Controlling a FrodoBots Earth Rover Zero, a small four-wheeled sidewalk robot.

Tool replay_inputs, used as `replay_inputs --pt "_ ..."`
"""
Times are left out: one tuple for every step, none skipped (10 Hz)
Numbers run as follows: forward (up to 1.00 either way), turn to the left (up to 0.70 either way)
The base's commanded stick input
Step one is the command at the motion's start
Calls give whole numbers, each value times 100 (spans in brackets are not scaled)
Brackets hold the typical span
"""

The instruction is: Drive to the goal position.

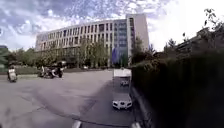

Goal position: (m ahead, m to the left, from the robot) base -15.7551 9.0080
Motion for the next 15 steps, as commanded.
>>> replay_inputs --pt "0 70" --pt "0 70" --pt "0 70" --pt "0 70" --pt "0 70" --pt "0 70" --pt "0 70" --pt "0 70" --pt "0 70" --pt "0 70" --pt "0 70" --pt "0 70" --pt "0 70" --pt "0 70" --pt "0 70"
